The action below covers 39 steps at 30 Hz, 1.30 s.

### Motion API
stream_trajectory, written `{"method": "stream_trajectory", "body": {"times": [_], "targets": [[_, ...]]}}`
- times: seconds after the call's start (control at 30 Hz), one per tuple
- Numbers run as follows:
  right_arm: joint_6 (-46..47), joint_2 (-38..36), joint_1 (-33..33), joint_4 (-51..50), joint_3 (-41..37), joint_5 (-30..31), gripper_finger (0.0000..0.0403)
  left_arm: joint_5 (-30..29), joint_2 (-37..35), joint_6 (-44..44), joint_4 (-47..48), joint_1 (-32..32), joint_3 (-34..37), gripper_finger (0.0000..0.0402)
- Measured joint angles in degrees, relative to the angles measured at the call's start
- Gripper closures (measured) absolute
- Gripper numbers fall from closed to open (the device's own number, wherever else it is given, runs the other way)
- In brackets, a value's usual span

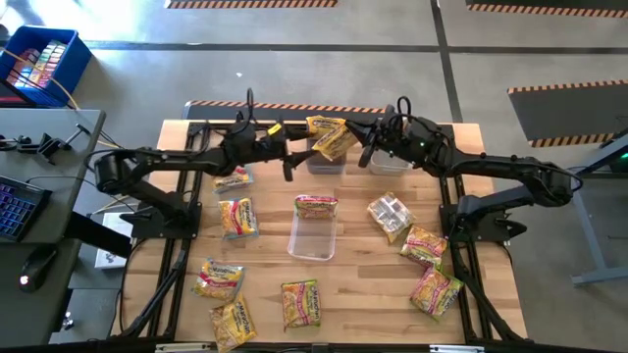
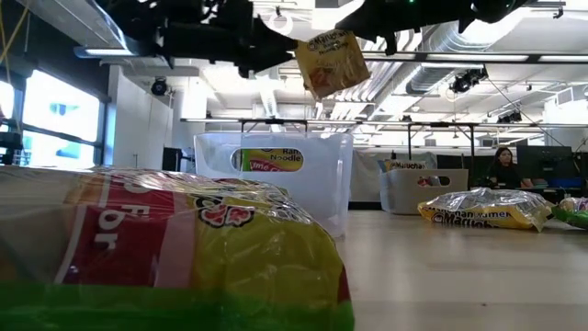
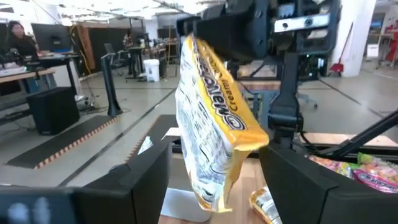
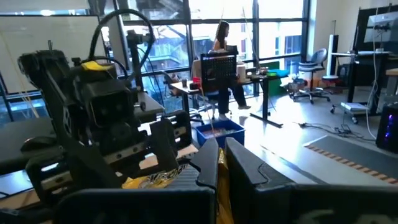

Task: Sort Maruchan noodles
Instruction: Put the yellow noodle pack into the black bin

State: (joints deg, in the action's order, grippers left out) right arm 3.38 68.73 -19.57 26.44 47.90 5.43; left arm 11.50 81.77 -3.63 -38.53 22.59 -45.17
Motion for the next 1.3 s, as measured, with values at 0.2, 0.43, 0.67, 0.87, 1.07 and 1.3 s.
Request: {"method": "stream_trajectory", "body": {"times": [0.2,0.43,0.67,0.87,1.07,1.3], "targets": [[-0.85,0.00,0.03,1.07,0.00,-0.02,0.0403,1.34,3.49,-0.71,1.19,0.00,-3.85,0.0175],[-1.30,0.00,0.02,1.31,0.00,-0.01,0.0403,1.23,3.77,-2.06,1.43,0.68,-4.59,0.0237],[-1.92,0.00,0.00,1.94,0.00,0.04,0.0403,0.05,3.46,-1.48,1.53,4.02,-4.59,0.0363],[-1.94,0.00,-2.20,1.85,0.00,-0.26,0.0402,1.67,1.51,-1.53,1.73,7.51,-4.59,0.0392],[-1.91,1.59,-6.45,1.22,0.07,-4.22,0.0402,3.66,0.95,-2.09,1.88,10.46,-4.59,0.0401],[-2.42,7.01,-10.87,-0.21,0.07,-9.84,0.0397,3.98,1.10,-2.01,2.13,12.79,-4.76,0.0401]]}}
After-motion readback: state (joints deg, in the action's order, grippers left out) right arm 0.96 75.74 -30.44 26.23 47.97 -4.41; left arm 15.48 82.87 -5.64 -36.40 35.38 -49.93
